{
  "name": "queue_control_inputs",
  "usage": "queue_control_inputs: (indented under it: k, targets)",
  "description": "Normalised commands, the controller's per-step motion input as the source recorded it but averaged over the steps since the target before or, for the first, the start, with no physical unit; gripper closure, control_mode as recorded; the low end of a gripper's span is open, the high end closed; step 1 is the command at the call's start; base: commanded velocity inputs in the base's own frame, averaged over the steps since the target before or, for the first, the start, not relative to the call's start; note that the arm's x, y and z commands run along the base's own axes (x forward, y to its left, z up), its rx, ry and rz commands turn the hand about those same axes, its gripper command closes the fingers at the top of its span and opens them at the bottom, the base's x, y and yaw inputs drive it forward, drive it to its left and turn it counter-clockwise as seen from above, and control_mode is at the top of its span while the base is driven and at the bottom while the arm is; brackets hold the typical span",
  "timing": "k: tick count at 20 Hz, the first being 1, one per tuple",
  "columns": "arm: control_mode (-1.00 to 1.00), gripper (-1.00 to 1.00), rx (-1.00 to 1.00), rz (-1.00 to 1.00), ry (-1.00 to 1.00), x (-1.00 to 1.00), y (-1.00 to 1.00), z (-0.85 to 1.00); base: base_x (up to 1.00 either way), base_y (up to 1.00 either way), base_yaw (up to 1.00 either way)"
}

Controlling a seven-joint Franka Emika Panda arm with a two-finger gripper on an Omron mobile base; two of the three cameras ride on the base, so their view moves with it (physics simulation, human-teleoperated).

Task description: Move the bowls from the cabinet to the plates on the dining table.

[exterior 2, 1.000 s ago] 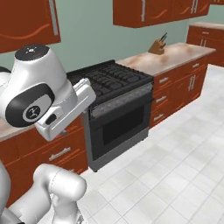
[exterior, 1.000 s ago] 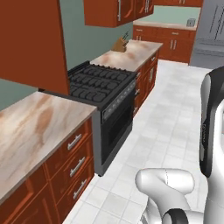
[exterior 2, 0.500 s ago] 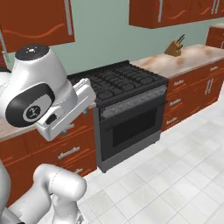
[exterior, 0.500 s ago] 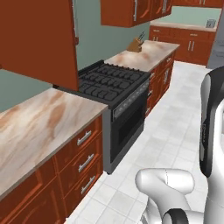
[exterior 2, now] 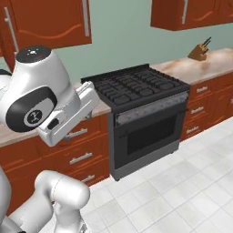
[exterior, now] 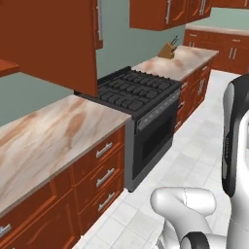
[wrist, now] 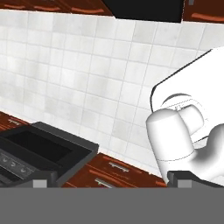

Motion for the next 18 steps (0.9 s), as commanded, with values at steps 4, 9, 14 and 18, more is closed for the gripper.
queue_control_inputs:
  k: [4, 9, 14, 18]
  targets:
    - [1.0, -1.0, 0.0, 0.0, 0.0, 0.0, 0.0, 0.0, 0.0, -0.08, 0.22]
    - [1.0, -1.0, 0.0, 0.0, 0.0, 0.0, 0.0, 0.0, 0.0, -0.08, 0.22]
    - [1.0, -1.0, 0.0, 0.0, 0.0, 0.0, 0.0, 0.0, 0.0, -0.01, 0.22]
    - [1.0, -1.0, 0.0, 0.0, 0.0, 0.0, 0.0, 0.0, 0.0, 0.0, 0.21]
